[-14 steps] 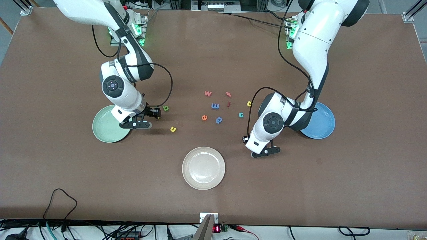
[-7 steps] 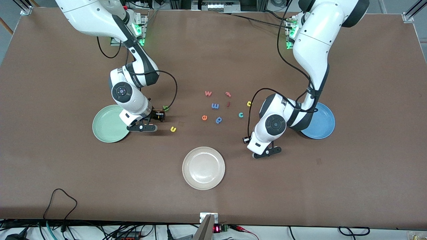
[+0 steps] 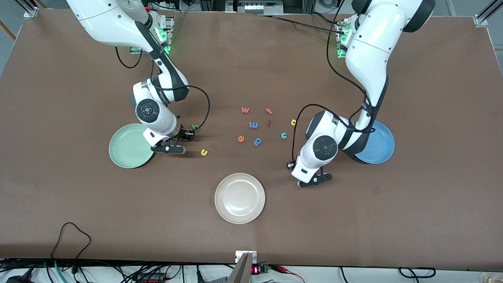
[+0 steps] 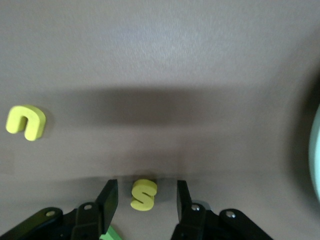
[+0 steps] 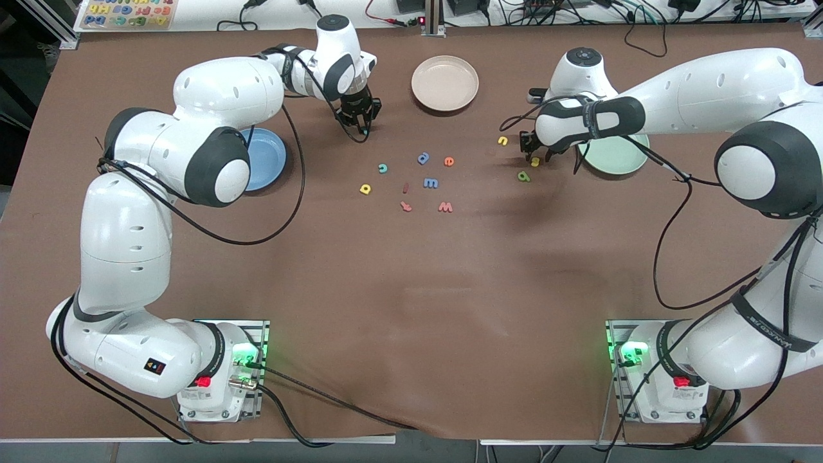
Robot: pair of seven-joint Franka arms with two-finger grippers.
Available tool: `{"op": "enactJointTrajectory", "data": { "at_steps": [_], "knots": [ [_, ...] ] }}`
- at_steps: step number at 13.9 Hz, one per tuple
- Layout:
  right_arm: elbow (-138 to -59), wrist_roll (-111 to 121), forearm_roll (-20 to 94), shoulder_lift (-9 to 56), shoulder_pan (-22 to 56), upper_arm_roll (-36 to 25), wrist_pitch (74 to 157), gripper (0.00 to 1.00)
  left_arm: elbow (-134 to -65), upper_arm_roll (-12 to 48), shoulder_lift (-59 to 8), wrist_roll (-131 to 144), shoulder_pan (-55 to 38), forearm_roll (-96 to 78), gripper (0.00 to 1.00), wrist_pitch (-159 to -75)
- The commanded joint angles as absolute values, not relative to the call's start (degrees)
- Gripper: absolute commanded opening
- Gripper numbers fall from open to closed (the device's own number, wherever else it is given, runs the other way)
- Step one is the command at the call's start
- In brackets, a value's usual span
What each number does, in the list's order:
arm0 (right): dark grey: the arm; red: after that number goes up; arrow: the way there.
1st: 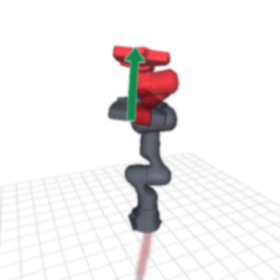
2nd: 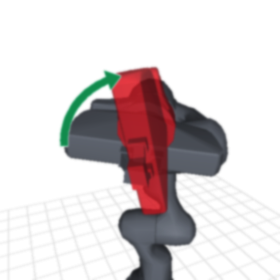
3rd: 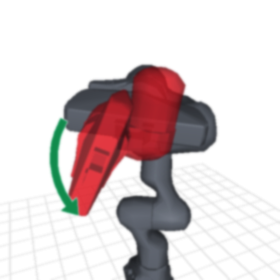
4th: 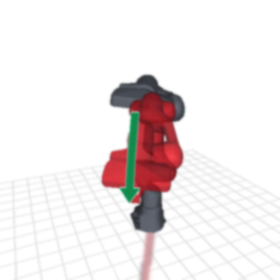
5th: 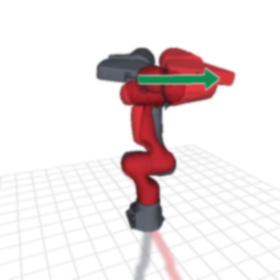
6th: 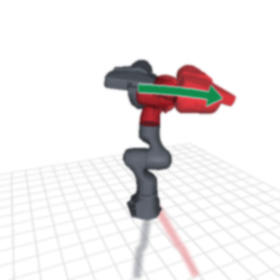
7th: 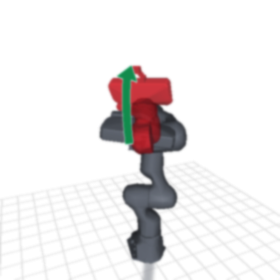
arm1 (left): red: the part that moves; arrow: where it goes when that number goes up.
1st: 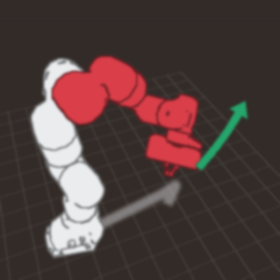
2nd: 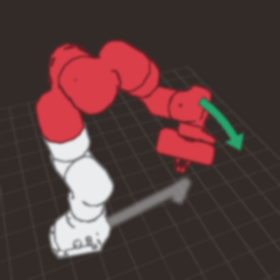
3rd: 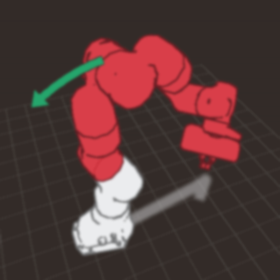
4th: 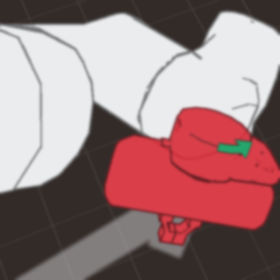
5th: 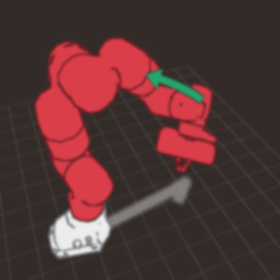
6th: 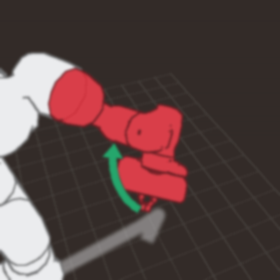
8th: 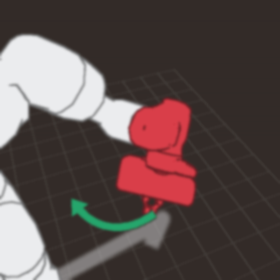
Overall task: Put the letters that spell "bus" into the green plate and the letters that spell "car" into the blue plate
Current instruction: 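Put the cyan letter on the blue plate while the right gripper drops S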
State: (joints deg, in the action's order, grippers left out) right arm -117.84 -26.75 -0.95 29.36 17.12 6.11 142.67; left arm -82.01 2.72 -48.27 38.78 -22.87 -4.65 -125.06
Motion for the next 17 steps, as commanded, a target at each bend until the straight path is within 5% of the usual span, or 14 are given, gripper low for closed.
{"op": "enactJointTrajectory", "data": {
  "at_steps": [1, 5, 8, 12, 17],
  "knots": [
    [-119.9, -27.7, -0.7, 28.5, 18.5, 5.7, 143.6, 0.56, -82.2, 2.7, -41.9, 32.7, -18.7, -5.1, 0.01, -113.1],
    [-120.1, -27.7, -0.8, 28.5, 18.7, 5.7, 143.5, 0.54, -88.2, 2.5, -34.3, 19.8, -10.7, -4.8, 0.01, -104.6],
    [-120.1, -27.6, -0.8, 28.6, 18.6, 5.7, 143.5, 0.40, -96.0, 2.4, -30.8, 7.3, -4.7, -3.7, 0.01, -106.3],
    [-120.0, -27.6, -0.8, 28.6, 18.6, 5.7, 143.6, 0.14, -111.1, 2.5, -24.9, 4.0, -3.1, 1.5, 0.01, -119.9],
    [-119.5, -24.4, -1.3, 24.6, 16.3, 5.6, 141.8, 0.09, -118.3, 2.5, -25.0, 0.8, -3.0, 3.2, 0.03, -131.8]
  ]
}}
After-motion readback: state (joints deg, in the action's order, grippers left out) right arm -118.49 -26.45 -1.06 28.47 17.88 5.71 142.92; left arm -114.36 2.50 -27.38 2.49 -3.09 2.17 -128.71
